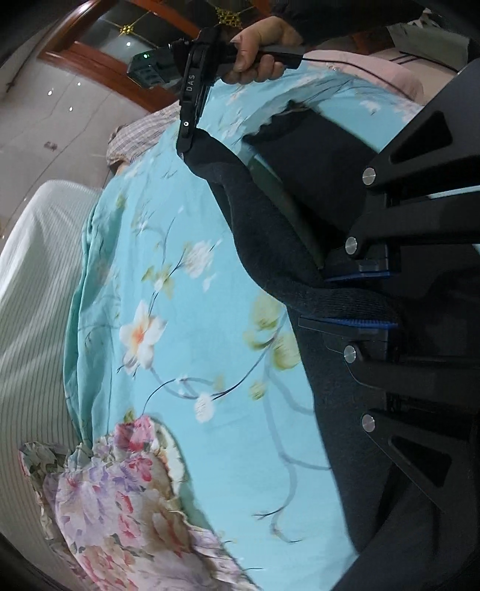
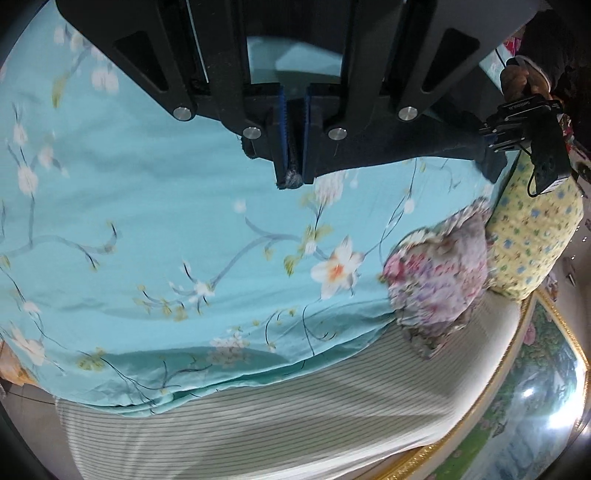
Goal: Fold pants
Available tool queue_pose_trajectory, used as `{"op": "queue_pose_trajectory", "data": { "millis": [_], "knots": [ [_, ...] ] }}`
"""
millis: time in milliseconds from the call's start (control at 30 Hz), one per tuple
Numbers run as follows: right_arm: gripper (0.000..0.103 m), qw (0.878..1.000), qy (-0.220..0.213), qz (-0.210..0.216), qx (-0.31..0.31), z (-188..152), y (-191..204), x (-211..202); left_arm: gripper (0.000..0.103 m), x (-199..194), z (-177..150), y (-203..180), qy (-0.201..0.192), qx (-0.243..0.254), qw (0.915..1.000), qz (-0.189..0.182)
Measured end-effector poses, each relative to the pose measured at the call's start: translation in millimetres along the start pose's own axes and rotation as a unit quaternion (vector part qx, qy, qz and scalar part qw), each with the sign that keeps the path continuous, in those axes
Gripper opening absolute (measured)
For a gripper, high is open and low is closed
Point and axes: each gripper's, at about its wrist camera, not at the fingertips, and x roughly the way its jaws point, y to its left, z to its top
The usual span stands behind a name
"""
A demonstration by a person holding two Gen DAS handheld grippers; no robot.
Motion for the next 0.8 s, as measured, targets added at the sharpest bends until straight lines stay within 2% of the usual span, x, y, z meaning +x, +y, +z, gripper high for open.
{"op": "queue_pose_trajectory", "data": {
  "millis": [267,800],
  "knots": [
    [0.007,1.000,0.000,0.002,0.005,-53.0,-0.8,-32.5,0.015,-3.7,-36.2,-12.8,0.002,0.005,1.0000,0.003],
    [0.007,0.999,-0.009,-0.007,0.047,-121.4,-8.4,-52.7,0.017,1.8,-84.1,-22.9,0.009,0.022,0.9996,0.018]
  ]
}}
